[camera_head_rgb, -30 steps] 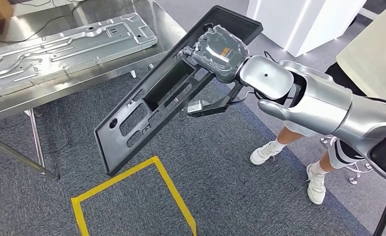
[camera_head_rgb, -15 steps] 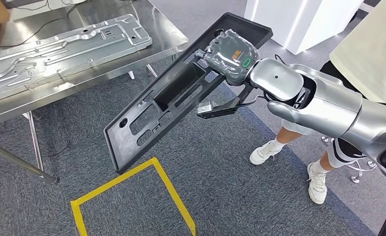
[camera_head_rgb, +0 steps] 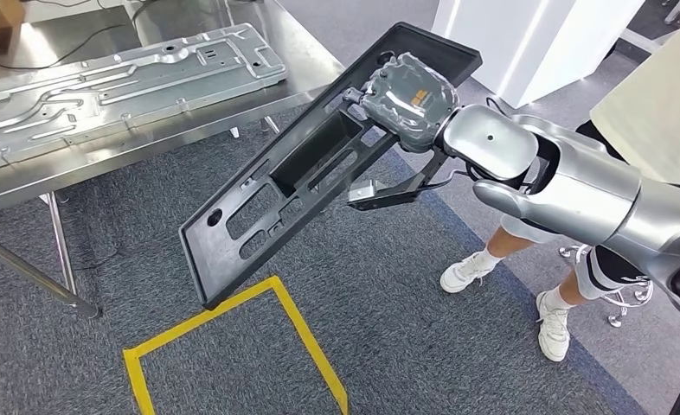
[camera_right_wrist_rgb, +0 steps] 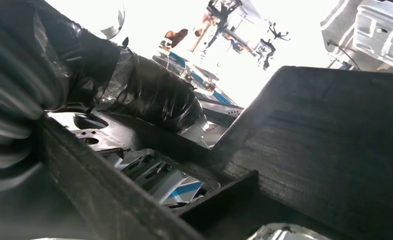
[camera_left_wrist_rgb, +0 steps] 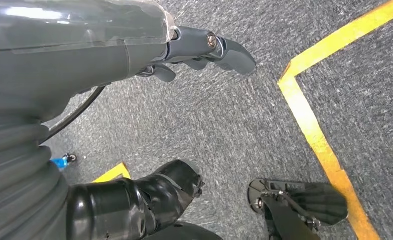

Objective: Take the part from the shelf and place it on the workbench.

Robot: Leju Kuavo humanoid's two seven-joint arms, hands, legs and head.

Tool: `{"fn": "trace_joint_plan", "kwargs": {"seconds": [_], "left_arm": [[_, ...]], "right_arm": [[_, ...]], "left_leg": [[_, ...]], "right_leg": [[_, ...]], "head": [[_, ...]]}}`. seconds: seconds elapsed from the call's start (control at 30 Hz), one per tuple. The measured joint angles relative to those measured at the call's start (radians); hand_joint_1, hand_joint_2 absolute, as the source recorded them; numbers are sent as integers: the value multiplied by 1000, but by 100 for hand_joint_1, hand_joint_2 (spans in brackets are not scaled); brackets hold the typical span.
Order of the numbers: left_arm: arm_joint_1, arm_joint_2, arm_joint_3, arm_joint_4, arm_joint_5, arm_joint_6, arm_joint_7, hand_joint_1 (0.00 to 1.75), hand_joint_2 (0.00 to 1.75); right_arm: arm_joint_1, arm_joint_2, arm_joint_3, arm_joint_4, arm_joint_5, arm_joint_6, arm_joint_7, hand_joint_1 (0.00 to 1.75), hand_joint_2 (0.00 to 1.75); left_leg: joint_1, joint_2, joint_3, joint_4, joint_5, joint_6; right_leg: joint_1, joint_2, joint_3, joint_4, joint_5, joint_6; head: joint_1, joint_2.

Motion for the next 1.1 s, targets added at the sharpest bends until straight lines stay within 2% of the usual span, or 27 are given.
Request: {"fn": "trace_joint_plan", "kwargs": {"seconds": [0.1, 0.17, 0.2, 0.27, 0.3, 0.33, 0.67, 0.77, 0.8, 0.83, 0.87, 0.93, 0.97, 1.0, 1.03, 1.1], "left_arm": [[0, 0, 0, 0, 1, 1, 5, 0, 175], [0, 0, 0, 0, 2, 2, 6, 0, 175], [0, 0, 1, 0, 2, 3, 6, 0, 175], [0, 0, 1, 0, 2, 3, 7, 0, 175], [0, 0, 2, 0, 2, 4, 7, 0, 175], [0, 0, 3, 0, 2, 4, 7, 0, 175], [0, 0, 7, 0, 2, 4, 5, 0, 175], [0, 0, 8, 0, 3, 4, 2, 0, 175], [0, -1, 8, 0, 3, 4, 2, 0, 175], [0, -1, 9, 0, 3, 4, 1, 0, 175], [0, -2, 10, 0, 3, 3, 1, 0, 175], [-1, -2, 13, 0, 2, 3, 1, 0, 175], [0, -2, 14, 0, 2, 3, 0, 0, 175], [0, -2, 14, 0, 2, 3, 0, 0, 175], [1, -2, 15, 0, 2, 3, -1, 0, 175], [1, -2, 15, 0, 2, 3, -2, 0, 175]], "right_arm": [[0, 1, -2, 1, 2, 0, 0, 175, 175], [0, 3, -2, 2, 4, 0, 0, 175, 175], [0, 5, -2, 4, 6, 0, 0, 175, 175], [0, 10, -2, 8, 13, 0, 0, 175, 175], [0, 12, -2, 11, 17, 0, -1, 175, 175], [0, 14, -2, 13, 20, 0, -1, 175, 175], [0, 25, -2, 24, 35, 0, -4, 175, 175], [0, 26, -2, 24, 39, 0, -5, 175, 175], [0, 26, -3, 25, 40, 0, -5, 175, 175], [-1, 26, -3, 25, 41, 0, -5, 175, 175], [-1, 26, -4, 25, 42, 0, -5, 175, 175], [2, 27, -3, 26, 42, 0, -5, 175, 175], [6, 27, -2, 26, 42, 0, -5, 175, 175], [10, 27, -2, 27, 42, 0, -6, 175, 175], [11, 27, -1, 27, 42, 0, -7, 175, 175], [11, 26, -2, 27, 39, -1, -13, 175, 175]], "left_leg": [[-3, 0, -1, 0, 0, 7], [-5, 0, -1, 1, 0, 8], [-6, 0, -2, 1, 0, 9], [-6, 0, -3, 1, 0, 10], [-7, 0, -3, 1, 0, 10], [-7, 0, -3, 1, 0, 10], [-5, 1, -3, 2, 1, 10], [-8, 1, 7, -15, 8, 26], [-7, 1, 17, -31, 15, 33], [-6, 1, 25, -47, 24, 38], [-4, 0, 31, -57, 29, 40], [-9, -5, 29, -57, 31, 43], [-10, -9, 27, -52, 30, 43], [-11, -14, 24, -46, 27, 42], [-12, -19, 21, -37, 23, 39], [-12, -28, 13, -13, 10, 30]], "right_leg": [[-2, 0, 2, -4, 3, 6], [-4, -1, 2, -6, 5, 17], [-6, -1, 3, -8, 6, 29], [-9, -1, 4, -12, 7, 60], [-10, -1, 4, -14, 7, 72], [-10, -1, 5, -15, 7, 79], [-8, -2, 2, -12, 7, 83], [-11, -3, 11, -26, 12, 98], [-11, -4, 8, -19, 4, 100], [-9, -4, -4, 10, -17, 97], [-8, -4, -29, 63, -48, 91], [-5, -3, -92, 197, -107, 85], [-4, -3, -114, 239, -117, 83], [-4, -3, -118, 247, -108, 81], [-5, -3, -101, 211, -80, 80], [-5, 0, -43, 93, -29, 76]], "head": [[0, 0], [0, 0], [0, 0], [0, 0], [0, 0], [0, 0], [0, 0], [0, 0], [0, 0], [0, 0], [0, 0], [0, 0], [0, 0], [0, 0], [0, 0], [0, 0]]}}
